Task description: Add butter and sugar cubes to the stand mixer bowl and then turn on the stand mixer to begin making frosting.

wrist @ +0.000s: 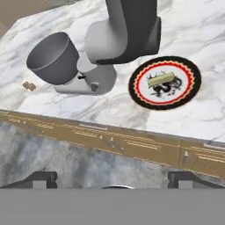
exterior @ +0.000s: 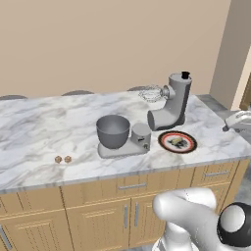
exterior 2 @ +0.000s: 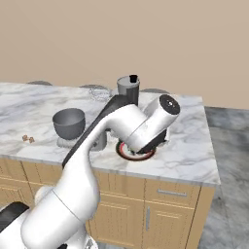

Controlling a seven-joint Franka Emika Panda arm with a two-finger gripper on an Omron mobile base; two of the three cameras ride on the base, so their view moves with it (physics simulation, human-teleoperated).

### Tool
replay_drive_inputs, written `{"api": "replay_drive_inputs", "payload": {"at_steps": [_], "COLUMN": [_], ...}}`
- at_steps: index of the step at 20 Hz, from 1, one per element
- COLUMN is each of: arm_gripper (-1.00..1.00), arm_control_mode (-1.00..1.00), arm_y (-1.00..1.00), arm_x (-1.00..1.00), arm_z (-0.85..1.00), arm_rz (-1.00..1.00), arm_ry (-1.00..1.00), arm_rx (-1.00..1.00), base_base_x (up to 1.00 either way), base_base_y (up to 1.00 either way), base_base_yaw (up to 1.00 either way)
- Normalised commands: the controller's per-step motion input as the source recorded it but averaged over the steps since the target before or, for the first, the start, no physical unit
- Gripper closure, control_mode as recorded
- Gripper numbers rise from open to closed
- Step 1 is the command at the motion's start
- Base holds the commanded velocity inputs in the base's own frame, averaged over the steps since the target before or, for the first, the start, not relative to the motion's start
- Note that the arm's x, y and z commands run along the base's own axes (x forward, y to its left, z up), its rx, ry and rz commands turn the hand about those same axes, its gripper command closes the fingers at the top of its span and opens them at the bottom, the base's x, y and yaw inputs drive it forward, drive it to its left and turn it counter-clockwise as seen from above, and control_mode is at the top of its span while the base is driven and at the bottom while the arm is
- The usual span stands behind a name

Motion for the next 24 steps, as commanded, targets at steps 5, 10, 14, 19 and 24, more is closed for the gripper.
{"api": "replay_drive_inputs", "payload": {"at_steps": [5, 10, 14, 19, 24], "arm_gripper": [-1.00, -1.00, -1.00, -1.00, -1.00], "arm_control_mode": [-1.00, -1.00, -1.00, -1.00, -1.00], "arm_y": [-0.41, -0.06, 0.15, 0.33, 0.40], "arm_x": [0.30, 0.37, 0.27, 0.13, 0.13], "arm_z": [-0.11, -0.22, -0.33, -0.29, -0.20], "arm_rz": [0.57, 0.52, 0.34, 0.14, 0.01], "arm_ry": [-0.16, -0.21, -0.28, -0.29, -0.27], "arm_rx": [0.24, 0.18, 0.14, 0.11, 0.05], "base_base_x": [0.00, 0.00, 0.00, 0.00, 0.00], "base_base_y": [0.00, 0.00, 0.00, 0.00, 0.00], "base_base_yaw": [0.00, 0.00, 0.00, 0.00, 0.00]}}
